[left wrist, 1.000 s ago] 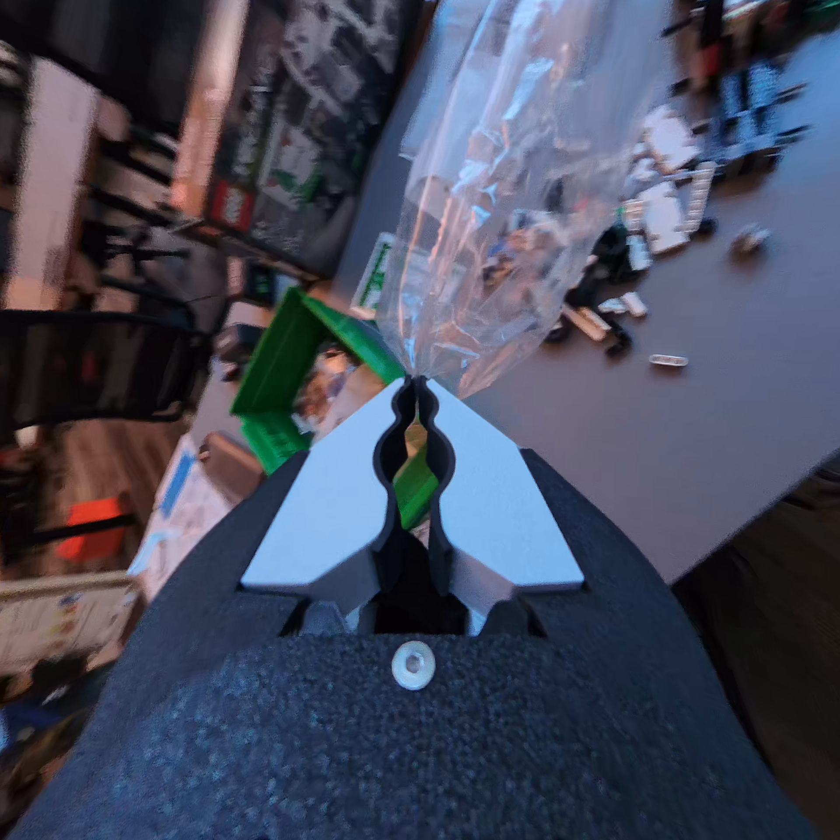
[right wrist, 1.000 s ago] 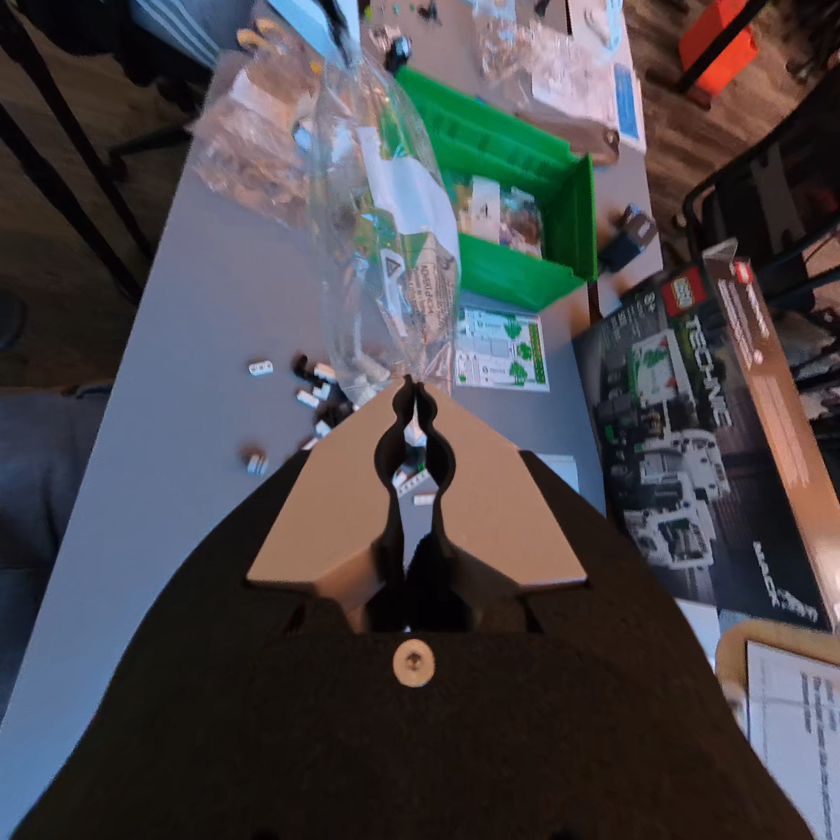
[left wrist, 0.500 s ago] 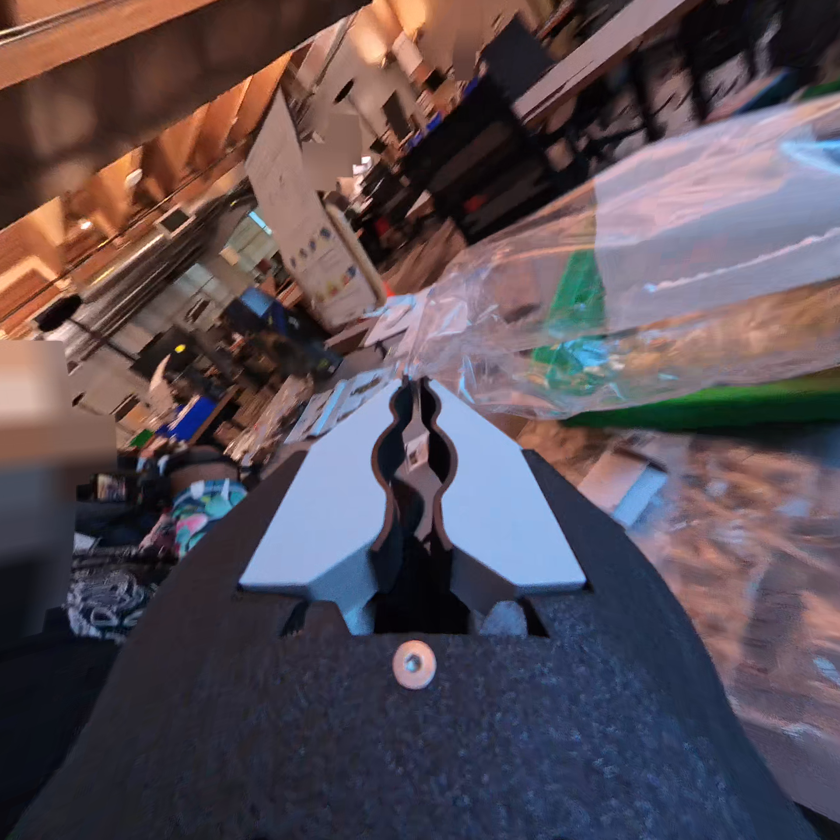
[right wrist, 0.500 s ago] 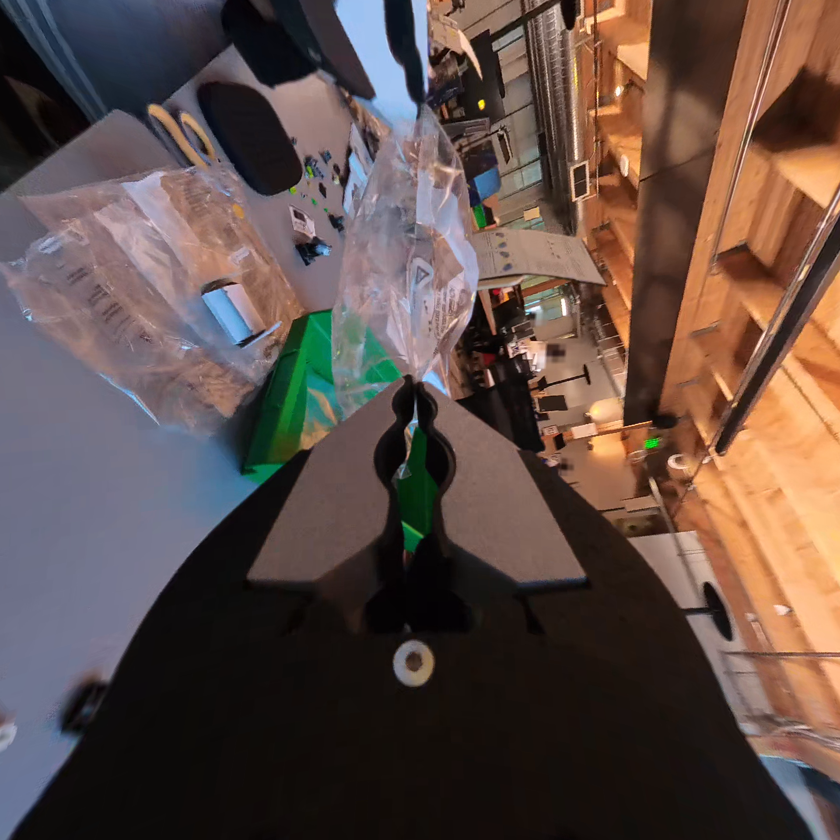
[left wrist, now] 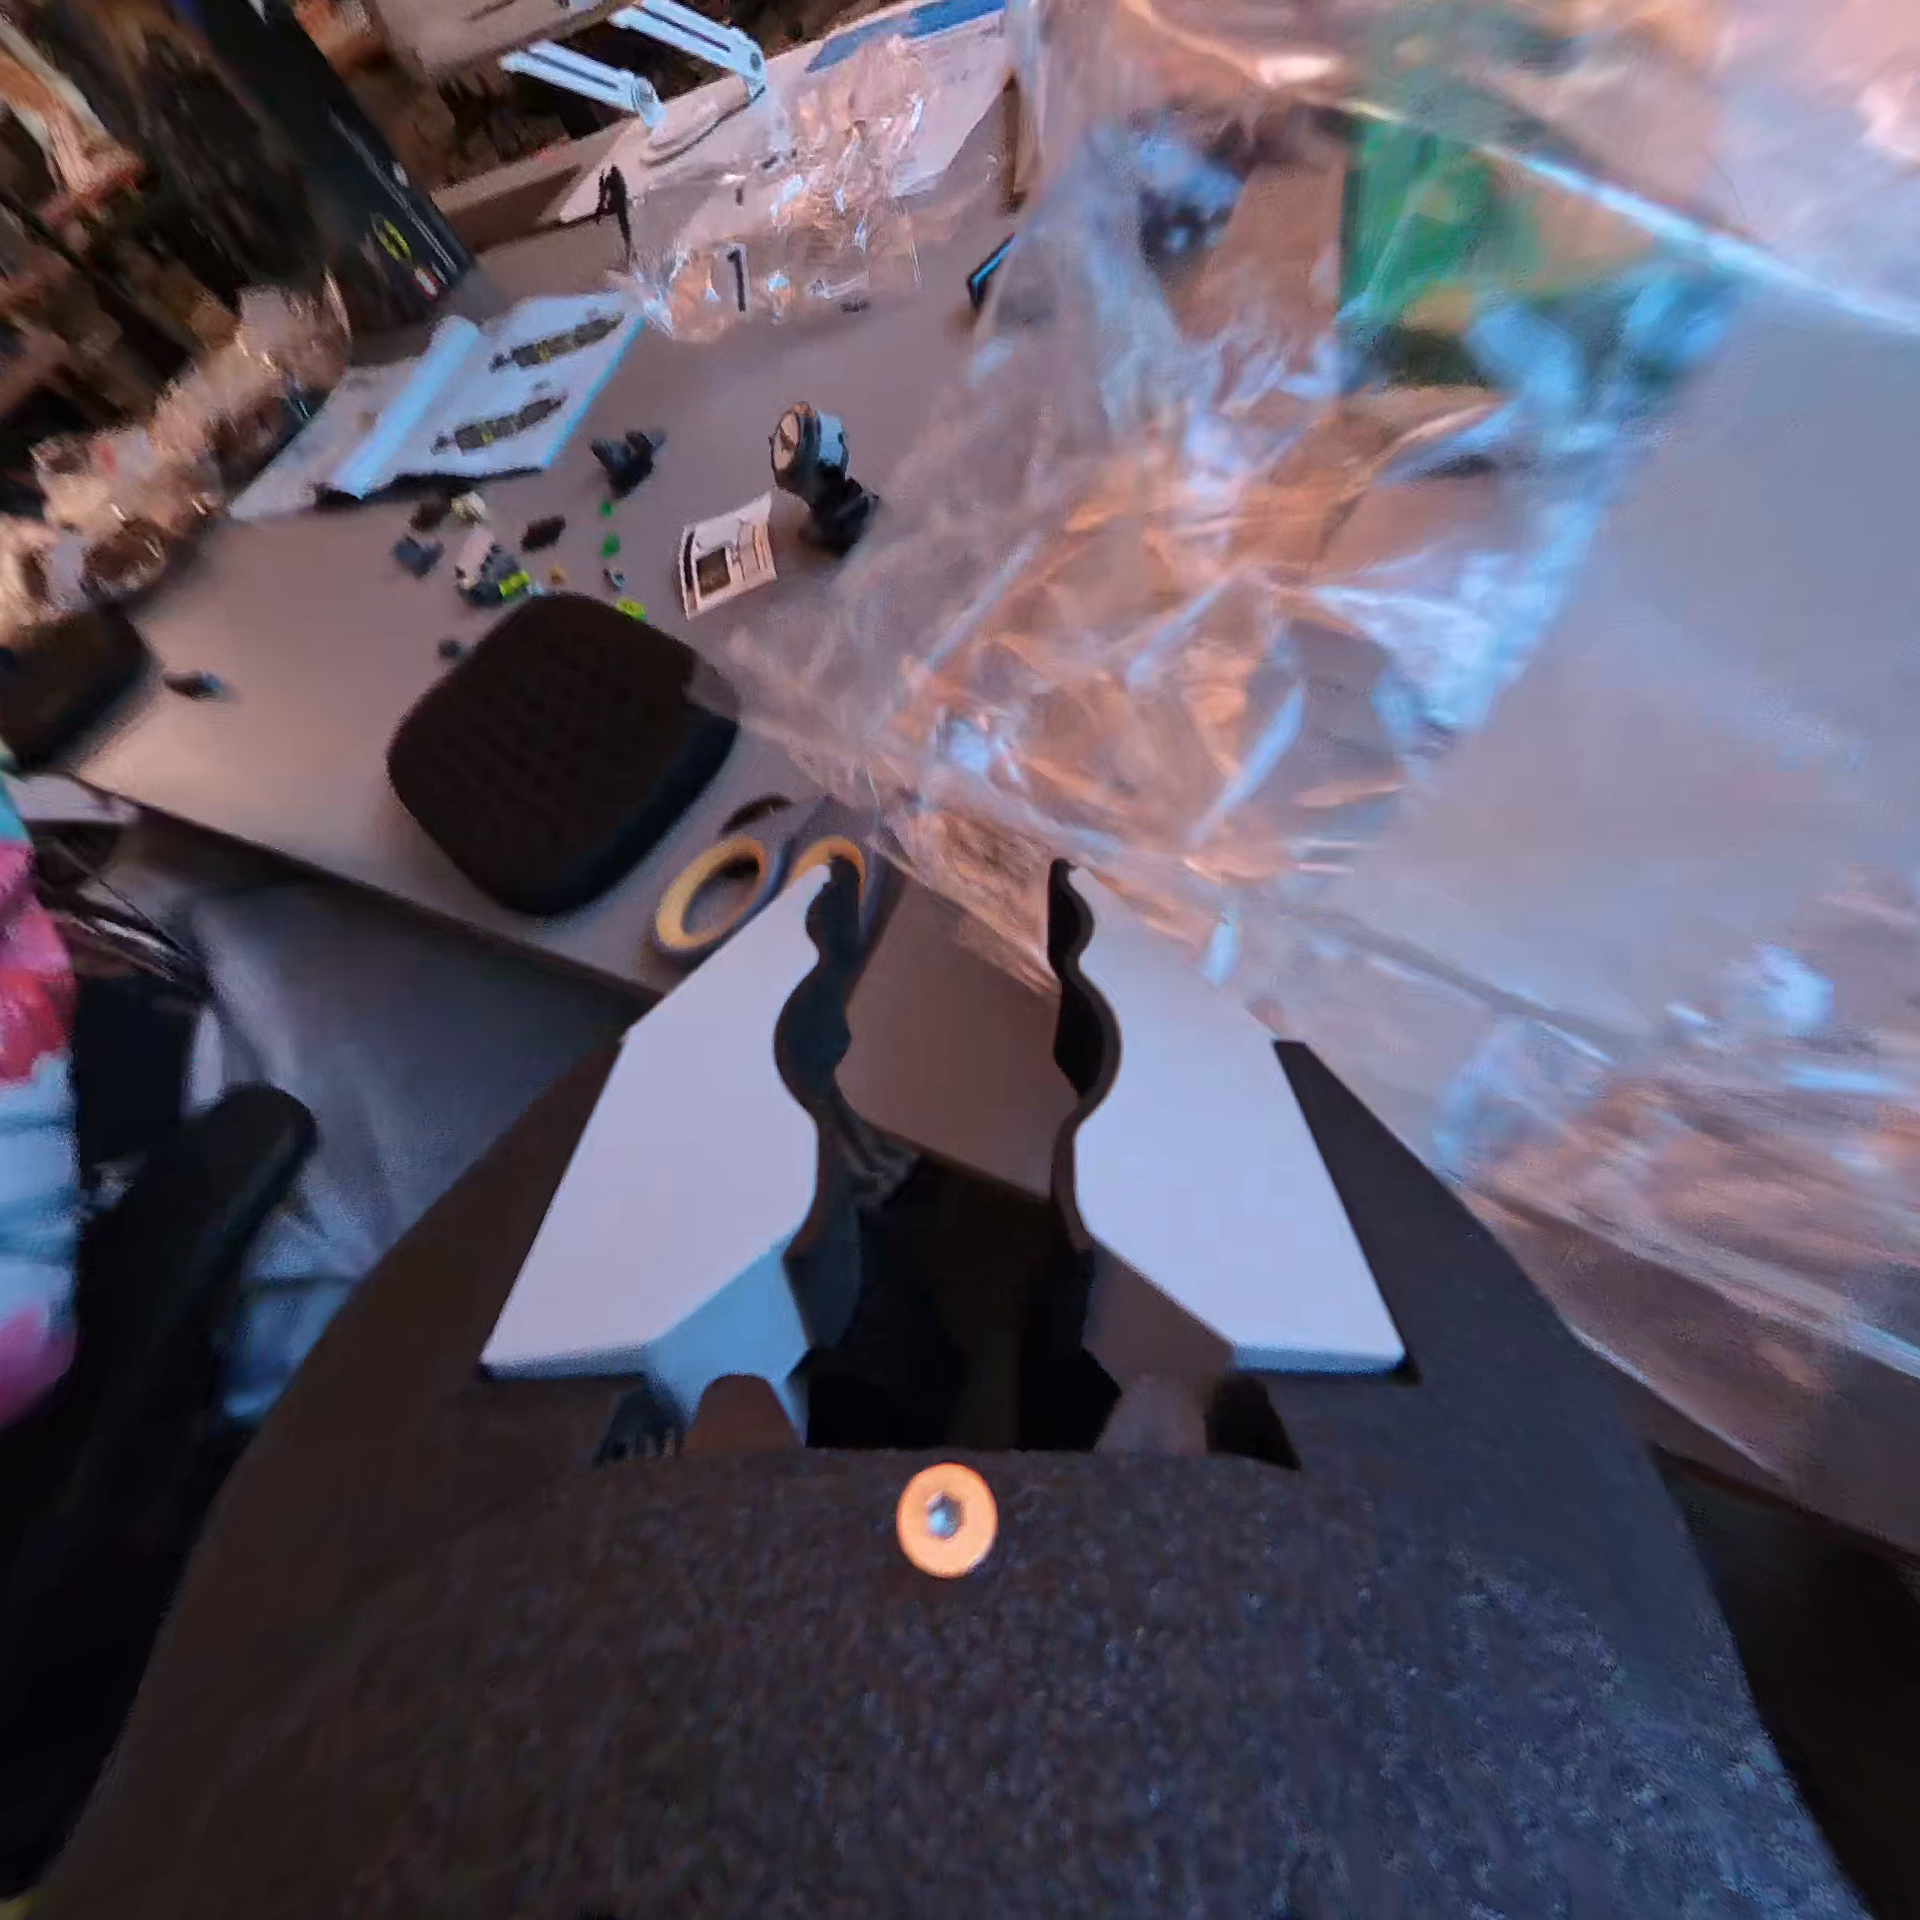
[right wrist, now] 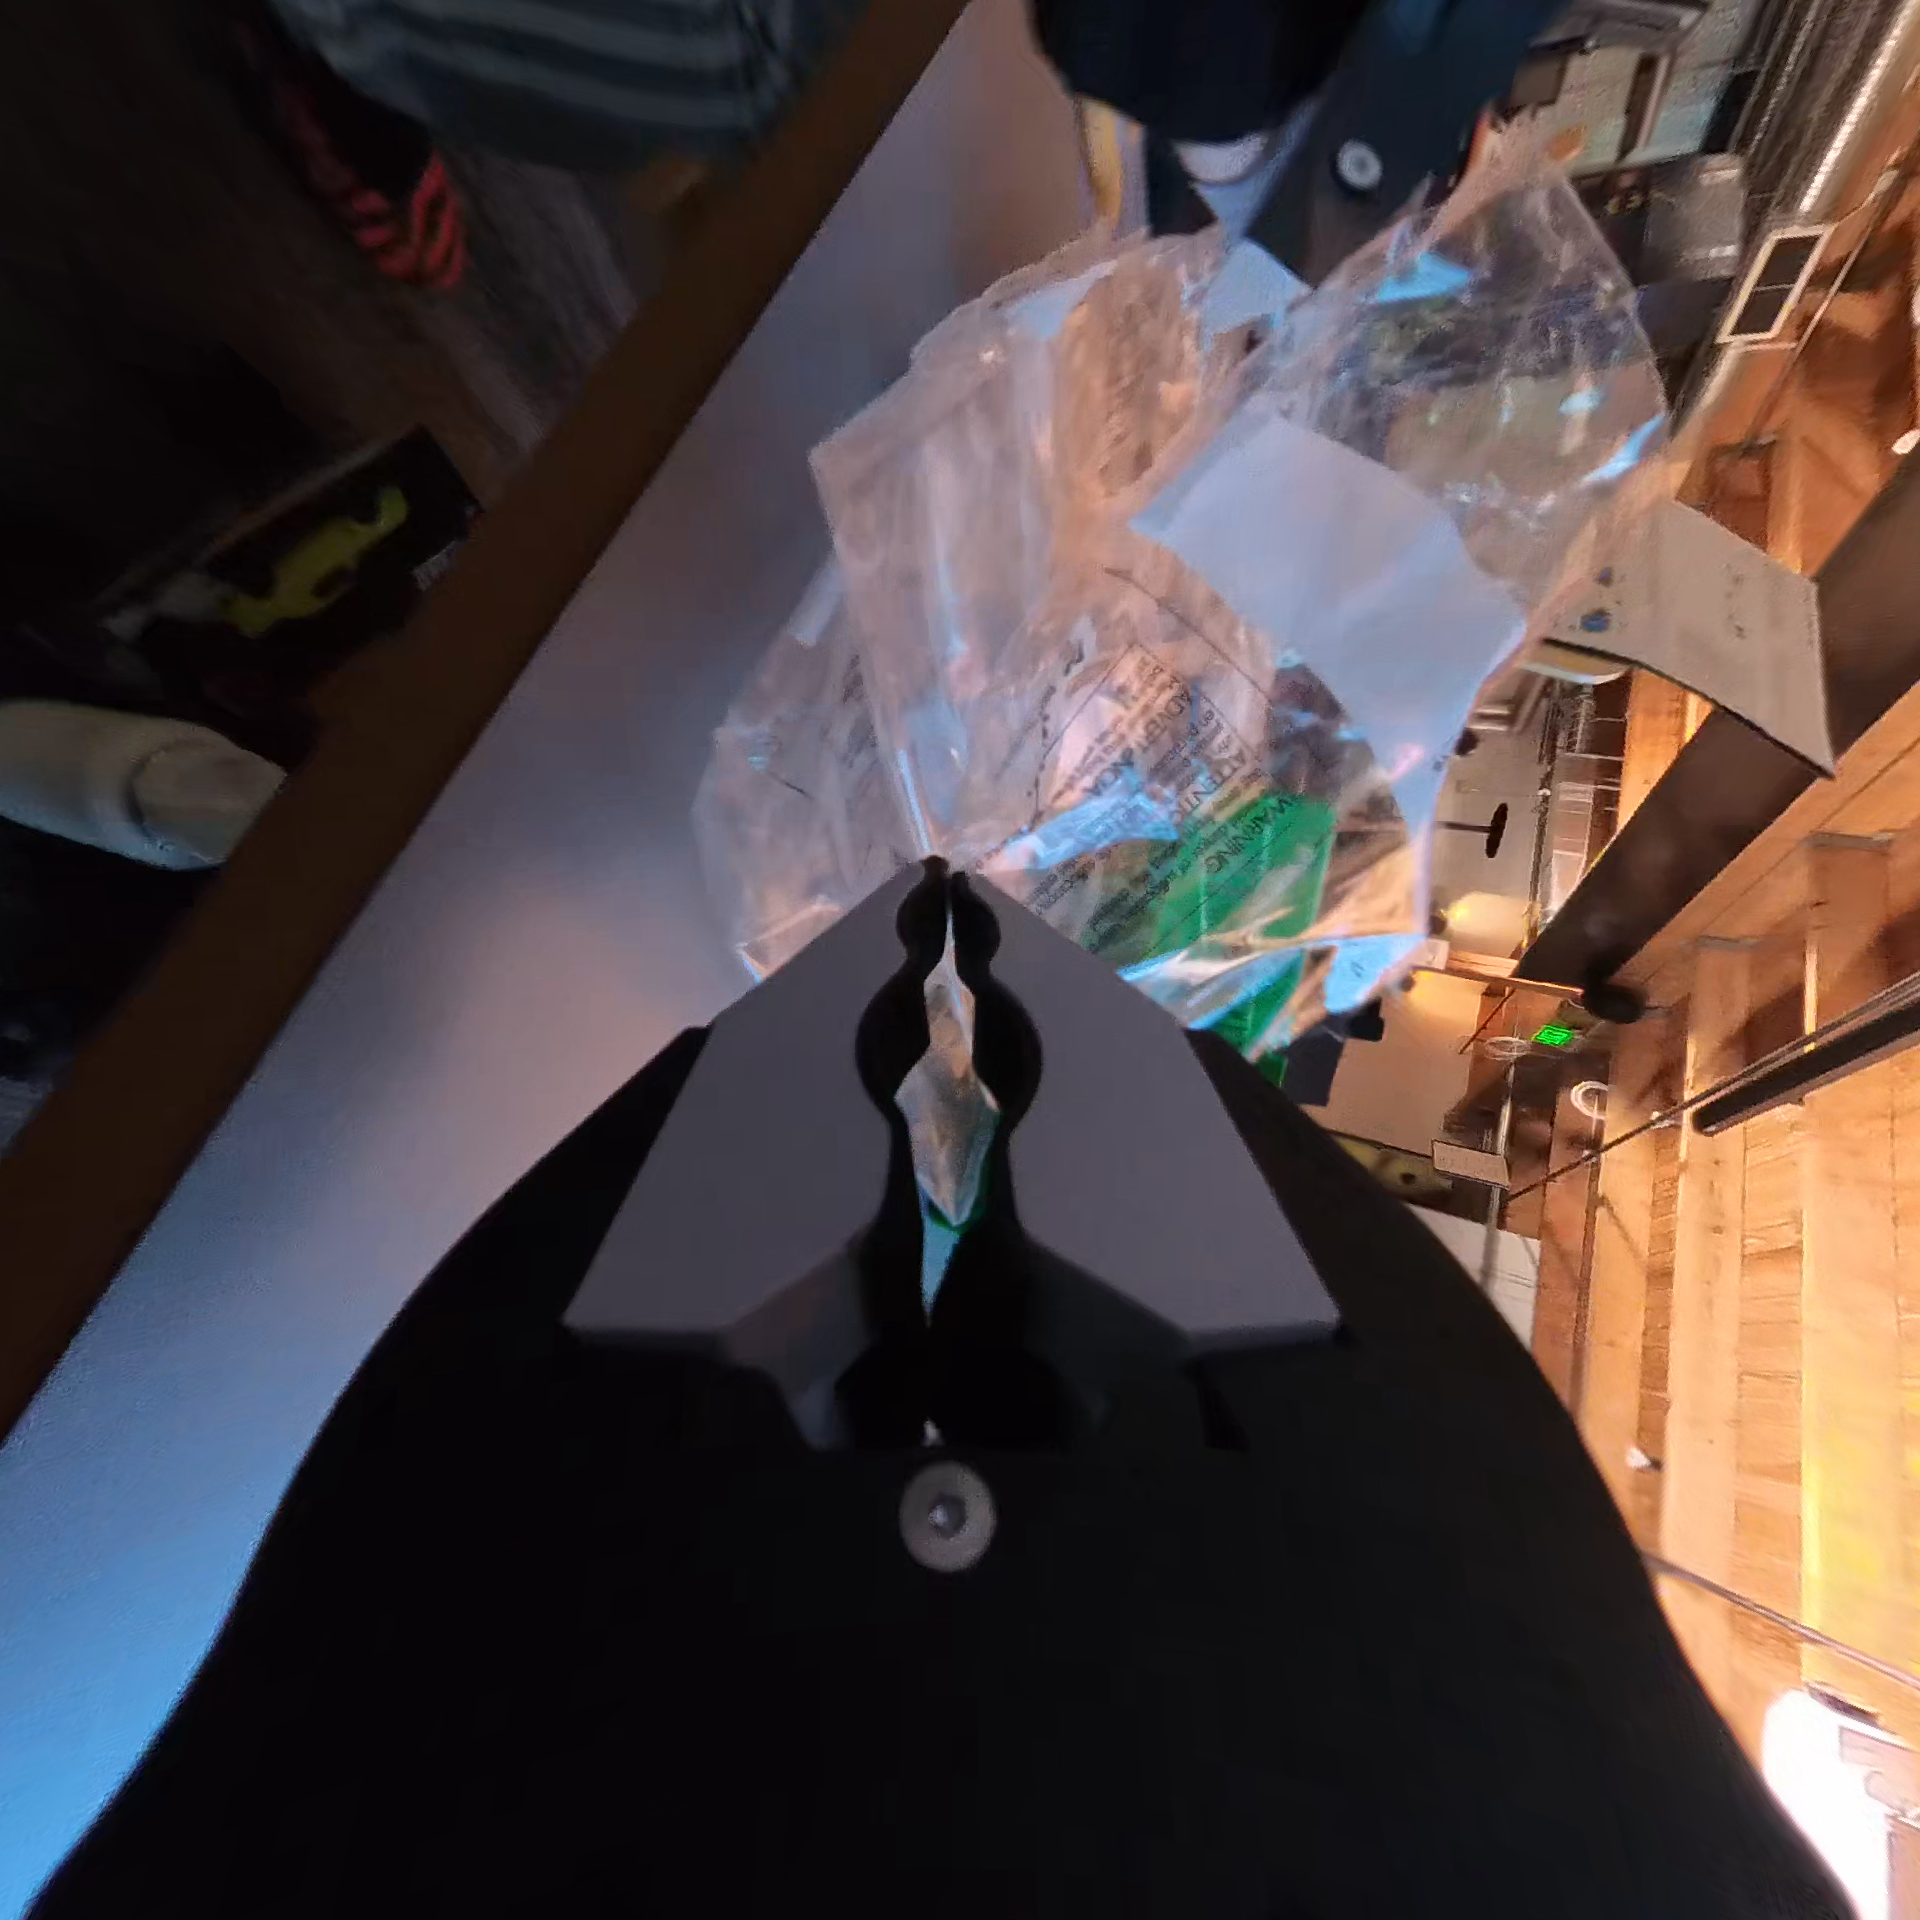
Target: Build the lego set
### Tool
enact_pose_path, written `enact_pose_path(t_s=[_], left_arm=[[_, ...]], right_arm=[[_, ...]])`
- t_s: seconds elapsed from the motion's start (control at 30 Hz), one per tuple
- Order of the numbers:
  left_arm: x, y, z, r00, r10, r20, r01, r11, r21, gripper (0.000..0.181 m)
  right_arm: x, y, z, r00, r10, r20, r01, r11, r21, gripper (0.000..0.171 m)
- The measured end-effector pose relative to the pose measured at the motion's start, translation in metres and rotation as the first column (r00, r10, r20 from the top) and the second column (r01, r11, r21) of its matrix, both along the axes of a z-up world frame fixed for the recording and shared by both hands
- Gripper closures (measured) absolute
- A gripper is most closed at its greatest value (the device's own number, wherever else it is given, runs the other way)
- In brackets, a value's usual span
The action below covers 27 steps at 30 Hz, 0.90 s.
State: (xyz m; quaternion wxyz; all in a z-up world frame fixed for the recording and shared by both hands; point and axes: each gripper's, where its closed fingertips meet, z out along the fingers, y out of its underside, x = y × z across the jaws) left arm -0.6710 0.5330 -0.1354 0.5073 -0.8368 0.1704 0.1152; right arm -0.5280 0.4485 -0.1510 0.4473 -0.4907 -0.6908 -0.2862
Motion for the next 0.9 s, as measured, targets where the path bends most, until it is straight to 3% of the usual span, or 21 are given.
enact_pose_path(t_s=[0.1, 0.2, 0.27, 0.33, 0.4, 0.5, 0.6, 0.67, 0.73, 0.8, 0.83, 0.9], left_arm=[[-0.006, -0.028, 0.015, 0.989, 0.088, 0.123, -0.094, 0.995, 0.046, 0.159], [0.001, -0.049, 0.057, 0.972, 0.131, 0.193, -0.166, 0.970, 0.180, 0.171], [0.018, -0.055, 0.099, 0.984, 0.089, 0.152, -0.135, 0.937, 0.323, 0.181], [0.056, -0.043, 0.118, 0.993, -0.079, 0.088, 0.045, 0.943, 0.330, 0.181], [0.074, -0.013, 0.087, 0.988, -0.145, 0.052, 0.139, 0.985, 0.107, 0.181], [0.058, 0.032, 0.030, 0.994, -0.104, -0.017, 0.101, 0.987, -0.122, 0.181], [0.062, 0.054, -0.007, 0.988, -0.147, 0.047, 0.153, 0.970, -0.191, 0.181], [0.063, 0.057, -0.019, 0.987, -0.162, 0.014, 0.162, 0.964, -0.211, 0.181], [0.063, 0.060, -0.023, 0.986, -0.163, -0.017, 0.157, 0.970, -0.187, 0.181], [0.063, 0.061, -0.028, 0.987, -0.161, -0.027, 0.154, 0.970, -0.190, 0.181], [0.062, 0.061, -0.028, 0.987, -0.156, -0.027, 0.149, 0.972, -0.179, 0.181], [0.062, 0.062, -0.025, 0.990, -0.138, -0.005, 0.135, 0.978, -0.158, 0.181]], right_arm=[[-0.006, -0.001, 0.006, 0.999, -0.010, -0.052, 0.007, 0.999, -0.045, 0.171], [0.000, 0.001, 0.000, 0.996, -0.069, -0.063, 0.062, 0.993, -0.104, 0.171], [-0.001, -0.001, -0.004, 0.994, -0.069, -0.083, 0.057, 0.989, -0.137, 0.171], [-0.002, -0.003, -0.006, 0.992, -0.076, -0.105, 0.059, 0.986, -0.159, 0.171], [-0.004, -0.007, -0.009, 0.989, -0.074, -0.129, 0.050, 0.982, -0.181, 0.171], [-0.007, -0.013, -0.014, 0.979, -0.085, -0.183, 0.037, 0.967, -0.252, 0.168], [-0.010, -0.025, -0.015, 0.967, -0.069, -0.247, -0.029, 0.927, -0.373, 0.158], [-0.016, -0.043, 0.001, 0.936, -0.045, -0.349, -0.148, 0.851, -0.505, 0.150], [-0.022, -0.067, 0.037, 0.856, -0.059, -0.513, -0.338, 0.688, -0.643, 0.150], [-0.025, -0.064, 0.090, 0.688, -0.170, -0.706, -0.519, 0.565, -0.641, 0.160], [-0.025, -0.050, 0.107, 0.613, -0.241, -0.752, -0.554, 0.549, -0.627, 0.168], [-0.025, 0.003, 0.093, 0.589, -0.367, -0.720, -0.391, 0.651, -0.651, 0.171]])
